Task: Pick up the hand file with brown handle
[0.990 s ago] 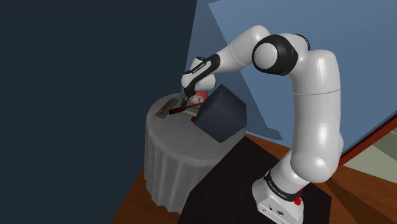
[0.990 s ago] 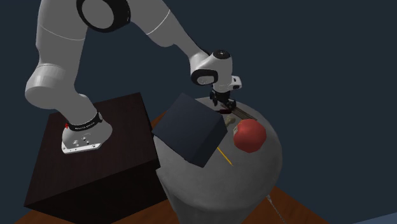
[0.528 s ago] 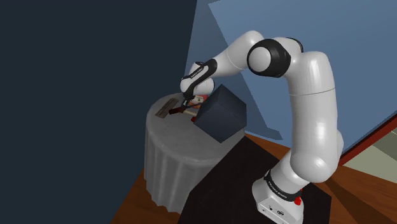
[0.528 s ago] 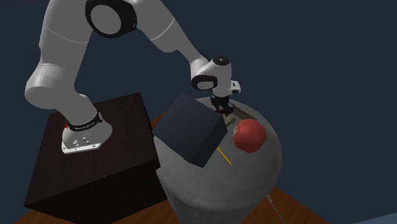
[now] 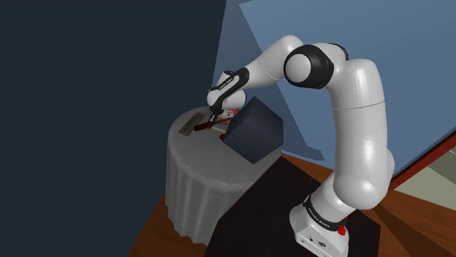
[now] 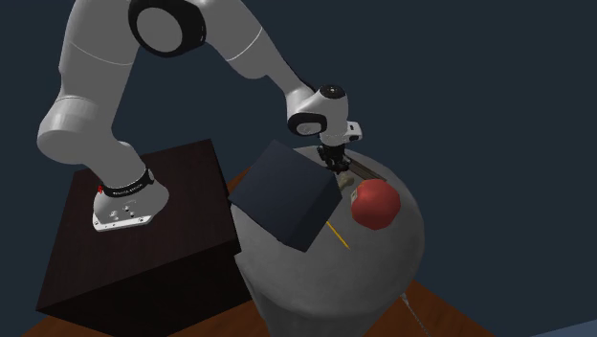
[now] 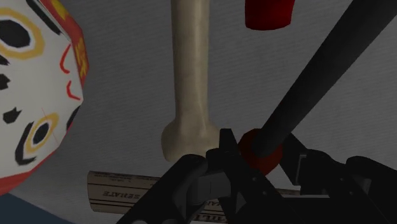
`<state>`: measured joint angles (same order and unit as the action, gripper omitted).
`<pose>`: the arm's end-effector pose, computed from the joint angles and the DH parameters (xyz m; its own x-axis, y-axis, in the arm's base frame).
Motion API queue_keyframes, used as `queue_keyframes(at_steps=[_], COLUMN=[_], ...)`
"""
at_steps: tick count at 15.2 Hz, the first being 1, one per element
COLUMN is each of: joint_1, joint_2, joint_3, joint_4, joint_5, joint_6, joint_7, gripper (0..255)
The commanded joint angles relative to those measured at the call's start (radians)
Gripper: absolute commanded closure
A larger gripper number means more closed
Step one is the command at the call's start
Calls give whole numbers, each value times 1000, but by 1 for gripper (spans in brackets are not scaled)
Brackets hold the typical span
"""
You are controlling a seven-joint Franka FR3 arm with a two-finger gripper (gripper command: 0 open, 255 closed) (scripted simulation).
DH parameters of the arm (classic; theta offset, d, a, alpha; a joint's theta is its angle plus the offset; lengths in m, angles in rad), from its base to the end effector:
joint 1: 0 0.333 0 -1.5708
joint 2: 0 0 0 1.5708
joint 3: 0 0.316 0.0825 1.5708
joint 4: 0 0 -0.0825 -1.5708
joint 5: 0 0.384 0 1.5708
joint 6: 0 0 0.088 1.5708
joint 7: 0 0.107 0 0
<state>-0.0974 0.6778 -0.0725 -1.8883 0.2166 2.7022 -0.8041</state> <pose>0.6319 -0.1136 0.1570 0.8834 0.4455 0.1454 0.4437 -0.8950 0.0461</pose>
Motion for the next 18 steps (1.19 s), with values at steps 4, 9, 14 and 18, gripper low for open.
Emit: queue_keyframes(at_steps=[4,9,14,18], joint_1=[3,11,18,21], joint_2=[-32,-86,-138,-160], joint_3=[-7,-18,-28,-32], joint_4=[-9,-21,-27,-28], joint_5=[-5,-15,-27,-32], joint_6=[-23,-66,-111,-132], joint_7=[4,14,25,30], gripper=[255,255,255,255])
